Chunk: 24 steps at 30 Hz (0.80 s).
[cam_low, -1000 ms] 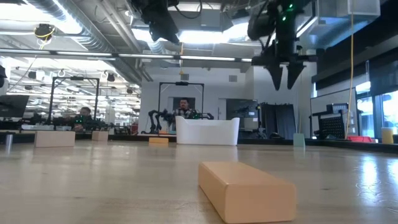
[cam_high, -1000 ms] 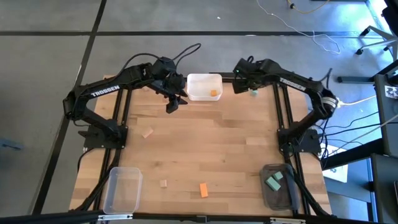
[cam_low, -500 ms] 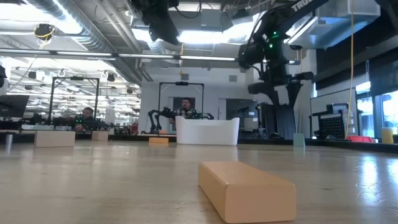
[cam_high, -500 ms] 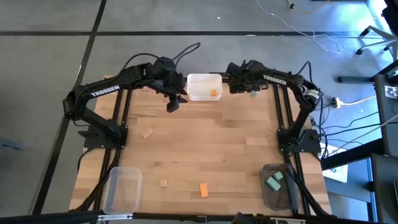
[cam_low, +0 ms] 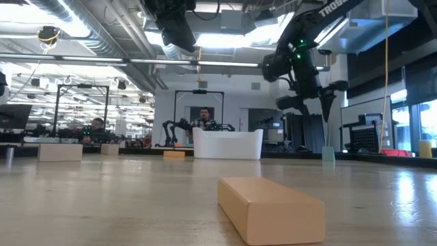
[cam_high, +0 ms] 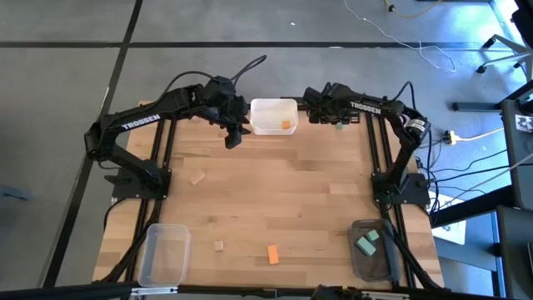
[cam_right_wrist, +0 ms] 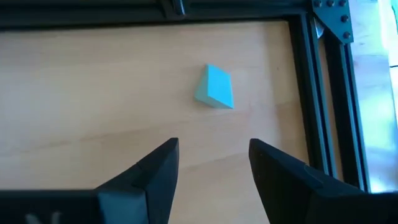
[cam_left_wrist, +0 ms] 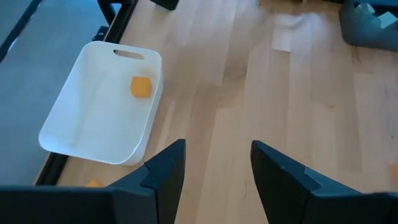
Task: Sort & place blocks by color
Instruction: Put the light blue block into the black bin
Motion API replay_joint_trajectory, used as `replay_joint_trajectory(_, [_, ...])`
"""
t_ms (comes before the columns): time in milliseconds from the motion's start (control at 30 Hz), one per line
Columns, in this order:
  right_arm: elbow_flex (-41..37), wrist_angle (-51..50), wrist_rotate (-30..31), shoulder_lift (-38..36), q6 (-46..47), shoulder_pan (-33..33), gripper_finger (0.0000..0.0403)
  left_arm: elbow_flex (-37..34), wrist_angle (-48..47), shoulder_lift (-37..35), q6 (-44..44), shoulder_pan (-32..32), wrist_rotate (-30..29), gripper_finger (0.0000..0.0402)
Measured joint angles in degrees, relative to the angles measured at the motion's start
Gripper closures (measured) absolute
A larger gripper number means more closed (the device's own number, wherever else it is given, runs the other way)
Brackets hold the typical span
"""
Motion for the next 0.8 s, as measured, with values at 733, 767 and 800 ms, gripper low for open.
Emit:
replay_joint_trajectory(733, [-10.7, 16.7, 2.7, 0.0, 2.6, -3.2, 0.0206, 0.0, 0.0, 0.0, -0.4, 0.0, -0.1, 0.0227])
replay_joint_trajectory(767, [-10.7, 16.7, 3.5, 0.0, 2.4, -3.2, 0.0206, 0.0, 0.0, 0.0, -0.4, 0.0, -0.1, 0.0227])
replay_joint_trajectory(800, [-10.7, 16.7, 4.1, 0.0, 2.1, -3.2, 0.0206, 0.0, 0.0, 0.0, -0.4, 0.0, -0.1, 0.0227])
